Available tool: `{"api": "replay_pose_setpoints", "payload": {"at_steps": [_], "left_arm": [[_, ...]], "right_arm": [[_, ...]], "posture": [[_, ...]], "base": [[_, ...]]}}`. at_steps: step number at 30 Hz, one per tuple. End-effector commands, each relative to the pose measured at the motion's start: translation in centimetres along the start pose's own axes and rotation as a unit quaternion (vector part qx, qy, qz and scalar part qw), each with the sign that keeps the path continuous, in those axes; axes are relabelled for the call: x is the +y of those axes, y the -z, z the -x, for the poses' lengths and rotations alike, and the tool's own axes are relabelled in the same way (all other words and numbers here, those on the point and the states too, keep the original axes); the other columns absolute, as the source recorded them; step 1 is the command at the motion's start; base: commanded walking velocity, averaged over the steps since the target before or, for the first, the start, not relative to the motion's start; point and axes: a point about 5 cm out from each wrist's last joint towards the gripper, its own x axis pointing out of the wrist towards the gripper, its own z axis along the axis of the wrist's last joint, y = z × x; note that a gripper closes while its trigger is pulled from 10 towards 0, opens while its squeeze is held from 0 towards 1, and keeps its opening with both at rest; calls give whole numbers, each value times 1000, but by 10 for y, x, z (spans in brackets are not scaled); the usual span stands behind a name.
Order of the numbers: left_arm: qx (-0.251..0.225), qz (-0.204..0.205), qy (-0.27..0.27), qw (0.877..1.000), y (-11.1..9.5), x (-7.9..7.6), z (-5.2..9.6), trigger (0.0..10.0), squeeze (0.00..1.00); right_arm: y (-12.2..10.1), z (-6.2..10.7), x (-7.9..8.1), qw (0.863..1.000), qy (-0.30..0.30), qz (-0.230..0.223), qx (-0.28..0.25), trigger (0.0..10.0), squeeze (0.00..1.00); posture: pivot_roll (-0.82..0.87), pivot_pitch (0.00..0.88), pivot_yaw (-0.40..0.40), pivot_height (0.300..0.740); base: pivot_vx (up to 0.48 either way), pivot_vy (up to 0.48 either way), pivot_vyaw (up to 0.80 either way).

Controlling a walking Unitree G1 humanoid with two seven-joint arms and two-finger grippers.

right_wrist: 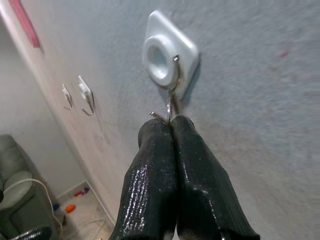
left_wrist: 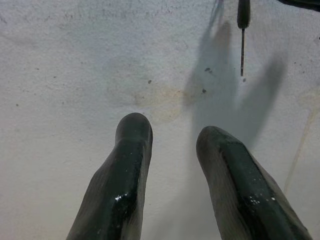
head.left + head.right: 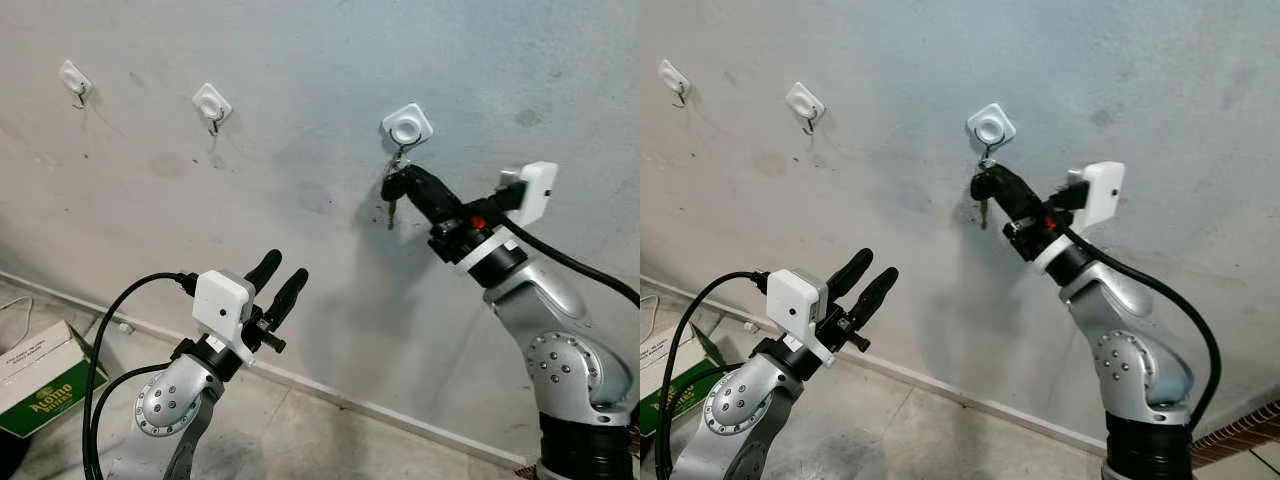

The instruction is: Hang keys on a hook

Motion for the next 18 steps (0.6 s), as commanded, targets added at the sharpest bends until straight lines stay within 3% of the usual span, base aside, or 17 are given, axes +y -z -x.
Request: {"api": "replay_pose_setpoints", "payload": {"at_steps": [1, 18], "left_arm": [[2, -3, 6, 1000, -1, 0, 1, 10000, 0], [4, -6, 6, 1000, -1, 0, 1, 10000, 0]], "right_arm": [[-3, 1, -1, 1000, 1, 0, -3, 10000, 0], [13, 1, -1, 999, 13, -33, 20, 10000, 0]], "posture": [[-80, 89, 91, 740], [-74, 85, 90, 740]], "base": [[0, 0, 0], [0, 0, 0]]}}
